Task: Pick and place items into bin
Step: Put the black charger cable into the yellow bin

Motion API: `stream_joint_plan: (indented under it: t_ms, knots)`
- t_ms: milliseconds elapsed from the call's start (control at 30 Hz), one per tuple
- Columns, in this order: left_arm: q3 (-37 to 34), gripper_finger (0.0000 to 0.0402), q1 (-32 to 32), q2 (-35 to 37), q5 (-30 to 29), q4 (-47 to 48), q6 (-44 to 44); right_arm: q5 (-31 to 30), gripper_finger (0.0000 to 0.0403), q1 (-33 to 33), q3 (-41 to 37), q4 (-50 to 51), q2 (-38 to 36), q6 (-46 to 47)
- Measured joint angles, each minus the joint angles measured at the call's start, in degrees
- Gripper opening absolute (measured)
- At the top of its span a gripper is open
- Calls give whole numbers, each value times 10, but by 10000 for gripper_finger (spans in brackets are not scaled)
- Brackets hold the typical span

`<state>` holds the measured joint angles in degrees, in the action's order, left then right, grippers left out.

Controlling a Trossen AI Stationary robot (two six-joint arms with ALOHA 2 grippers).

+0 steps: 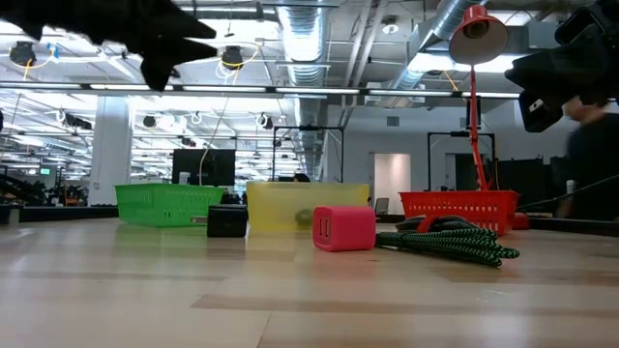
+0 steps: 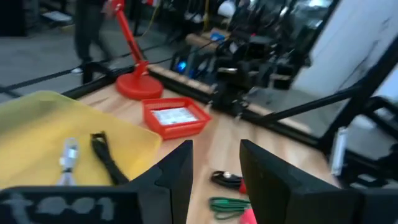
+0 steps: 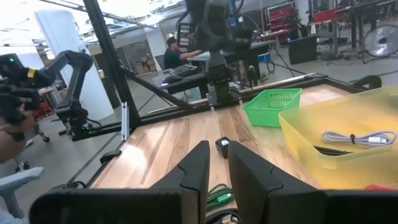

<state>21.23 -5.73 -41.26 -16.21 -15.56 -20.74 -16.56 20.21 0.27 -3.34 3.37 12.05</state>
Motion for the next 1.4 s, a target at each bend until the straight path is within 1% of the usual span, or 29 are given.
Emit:
stream_joint_plan:
  t_ms: [100, 233, 367, 500, 633, 800, 933, 1033, 1100, 1167, 1267, 1400]
  knots:
    - [-46, 119, -15, 33, -1, -39, -2, 0, 54, 0, 0, 0, 0, 0]
    - [-78, 119, -29, 58, -1, -47, -2, 0, 54, 0, 0, 0, 0, 0]
    - [-94, 119, -35, 60, -1, -41, -2, 0, 54, 0, 0, 0, 0, -1]
    - [-94, 119, -38, 60, -1, -10, -14, -14, 54, -4, 0, -2, 0, -30]
    - [-94, 119, -38, 60, -1, 23, -37, -14, 54, -5, 0, -46, 0, 26]
    - [-94, 119, -38, 60, -3, 57, -93, -13, 54, -5, 0, -118, 0, 91]
    - [-94, 119, -37, 60, -6, 93, -100, -16, 54, -9, 17, -102, 10, 160]
    - [-94, 119, -37, 60, -6, 122, -94, -31, 54, -5, 30, -89, 42, 204]
    - [-94, 119, -37, 60, -6, 140, -95, -51, 54, -3, 43, -79, 80, 234]
    - [-94, 119, -37, 60, -6, 150, -95, -64, 54, -4, 66, -59, 127, 263]
    - [-94, 119, -38, 60, -6, 154, -95, -67, 54, -4, 112, -27, 207, 293]
    - [-94, 119, -40, 60, -6, 150, -93, -67, 54, -4, 191, 15, 331, 309]
